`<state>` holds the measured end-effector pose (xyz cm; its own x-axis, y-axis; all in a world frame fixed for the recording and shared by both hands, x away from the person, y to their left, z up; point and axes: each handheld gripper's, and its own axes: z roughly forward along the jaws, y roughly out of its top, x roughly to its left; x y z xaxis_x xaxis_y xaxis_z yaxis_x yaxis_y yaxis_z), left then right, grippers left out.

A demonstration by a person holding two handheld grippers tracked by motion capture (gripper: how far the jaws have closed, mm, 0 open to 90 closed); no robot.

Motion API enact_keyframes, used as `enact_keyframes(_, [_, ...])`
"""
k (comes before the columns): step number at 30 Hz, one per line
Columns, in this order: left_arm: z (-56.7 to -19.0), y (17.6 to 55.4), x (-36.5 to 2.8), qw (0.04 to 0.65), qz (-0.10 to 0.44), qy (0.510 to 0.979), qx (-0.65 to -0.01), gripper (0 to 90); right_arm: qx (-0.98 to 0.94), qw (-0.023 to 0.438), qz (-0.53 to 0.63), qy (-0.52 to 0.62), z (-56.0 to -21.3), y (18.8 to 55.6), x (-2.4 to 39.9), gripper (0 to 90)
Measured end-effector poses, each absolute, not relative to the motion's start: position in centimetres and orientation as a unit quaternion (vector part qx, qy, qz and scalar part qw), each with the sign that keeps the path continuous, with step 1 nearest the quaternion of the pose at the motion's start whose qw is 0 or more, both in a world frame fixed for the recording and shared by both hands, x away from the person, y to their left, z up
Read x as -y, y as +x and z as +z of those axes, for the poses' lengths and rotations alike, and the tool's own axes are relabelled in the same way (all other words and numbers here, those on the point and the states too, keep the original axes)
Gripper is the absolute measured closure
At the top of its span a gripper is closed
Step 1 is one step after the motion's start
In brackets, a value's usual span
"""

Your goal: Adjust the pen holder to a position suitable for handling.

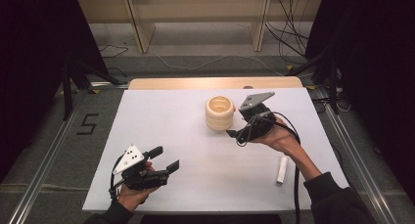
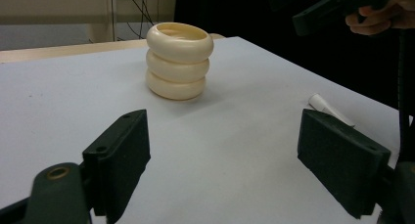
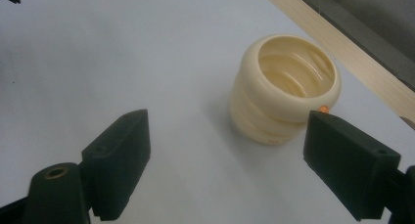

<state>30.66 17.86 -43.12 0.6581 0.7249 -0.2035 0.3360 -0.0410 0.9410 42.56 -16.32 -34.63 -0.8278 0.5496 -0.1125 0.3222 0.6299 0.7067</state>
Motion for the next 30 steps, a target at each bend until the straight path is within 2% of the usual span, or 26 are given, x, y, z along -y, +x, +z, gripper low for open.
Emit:
enact_keyframes(5, [-43.1, 30.7, -17.9, 0.581, 0.167, 0.702, -0.378, 19.0, -0.9, 0.153, 0.333, 0.235, -34.5, 44.3, 15.2, 19.3])
enact_keyframes(15, [-43.1, 30.7, -17.9, 0.581, 0.166, 0.702, -0.378, 18.9, -0.92, 0.141, 0.291, 0.223, -34.9, 47.4, 12.4, 26.4])
enact_keyframes(30, [-43.1, 30.7, -18.0, 0.583, 0.163, 0.701, -0.377, 18.9, -0.941, 0.115, 0.233, 0.218, -36.6, 51.2, 9.2, 43.2])
